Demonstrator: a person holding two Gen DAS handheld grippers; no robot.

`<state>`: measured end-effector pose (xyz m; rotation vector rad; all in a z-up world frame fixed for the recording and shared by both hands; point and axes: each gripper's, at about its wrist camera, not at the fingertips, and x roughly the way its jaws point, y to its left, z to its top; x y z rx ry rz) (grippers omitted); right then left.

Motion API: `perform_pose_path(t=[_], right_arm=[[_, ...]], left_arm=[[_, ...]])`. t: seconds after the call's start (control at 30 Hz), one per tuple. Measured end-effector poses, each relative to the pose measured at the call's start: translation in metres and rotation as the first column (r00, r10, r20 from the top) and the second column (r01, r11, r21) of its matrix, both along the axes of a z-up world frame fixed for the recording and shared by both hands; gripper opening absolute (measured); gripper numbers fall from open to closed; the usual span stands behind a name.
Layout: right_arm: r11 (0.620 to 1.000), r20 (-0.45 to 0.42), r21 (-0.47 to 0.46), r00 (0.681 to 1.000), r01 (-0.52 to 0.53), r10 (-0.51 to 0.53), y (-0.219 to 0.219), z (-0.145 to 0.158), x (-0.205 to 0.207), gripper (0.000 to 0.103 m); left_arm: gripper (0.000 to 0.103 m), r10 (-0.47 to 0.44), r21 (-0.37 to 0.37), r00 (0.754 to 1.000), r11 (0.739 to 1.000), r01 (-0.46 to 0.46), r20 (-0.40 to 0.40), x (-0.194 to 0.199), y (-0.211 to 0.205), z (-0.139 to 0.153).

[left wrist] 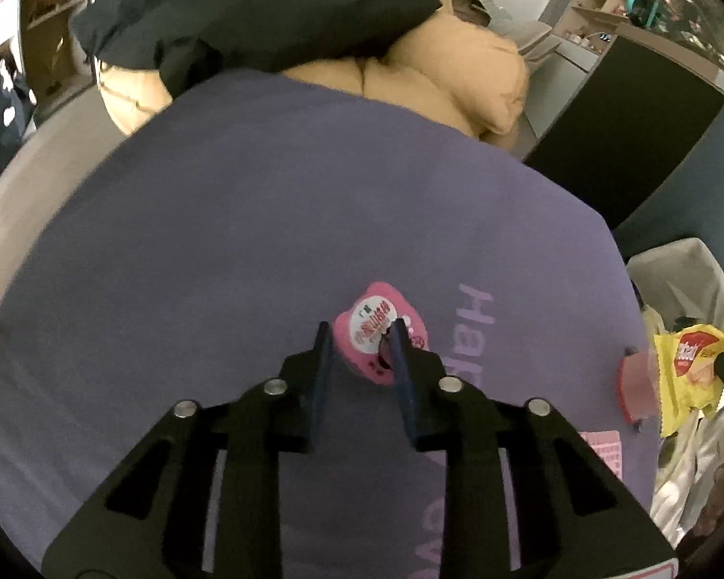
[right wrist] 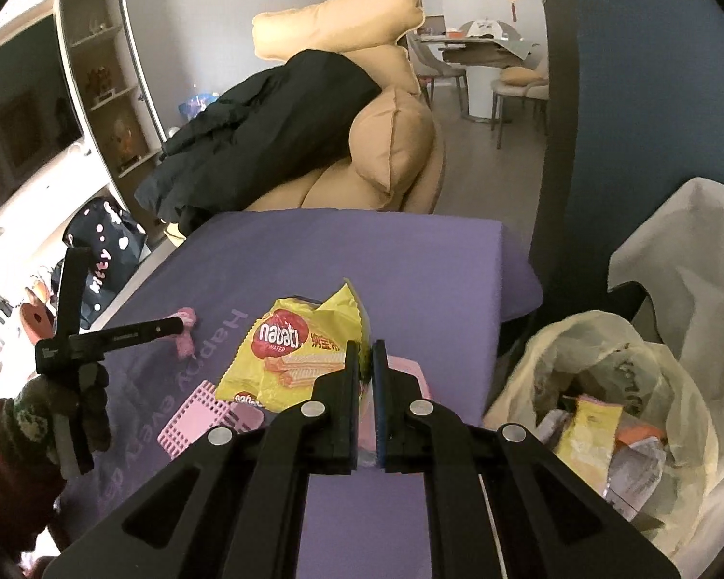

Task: Collect trash
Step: 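Grasp the pink pig lollipop with the left tool while the right tool grasps the yellow Nabati wafer pack, then carry the lollipop with the left tool into the trash bag while the right tool carries the Nabati pack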

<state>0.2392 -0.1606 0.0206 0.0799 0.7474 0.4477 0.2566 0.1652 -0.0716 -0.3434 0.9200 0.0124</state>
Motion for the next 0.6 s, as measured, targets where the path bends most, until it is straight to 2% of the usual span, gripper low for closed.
perform_pose_path(t=[0.13,0.33,0.47,0.6], right_arm=[[0.999,0.039,0.030,0.999,0.016,-0.017,-0.019,0.013,-0.015,0.007],[0.998,0.109,0.061,0.993,0.031,-0.038,-0.039,0.037,-0.039,0.007],[0.998,0.170,0.047,0.984,0.048,-0.056,-0.053,0.053,-0.060,0.007],[0.995,0.220,0.041,0.971,0.087,-0.094,-0.074,0.067,-0.079,0.007]], left_arm=[[0.015,-0.044,0.036,0.997,0.998,0.041,0.068,-0.012,-0.016,0.023],[0.014,-0.098,0.053,0.978,0.995,0.089,0.184,-0.037,-0.041,0.070],[0.014,-0.121,0.062,0.959,0.992,0.109,0.256,-0.053,-0.059,0.104],[0.014,-0.170,0.081,0.925,0.985,0.151,0.339,-0.073,-0.086,0.145]])
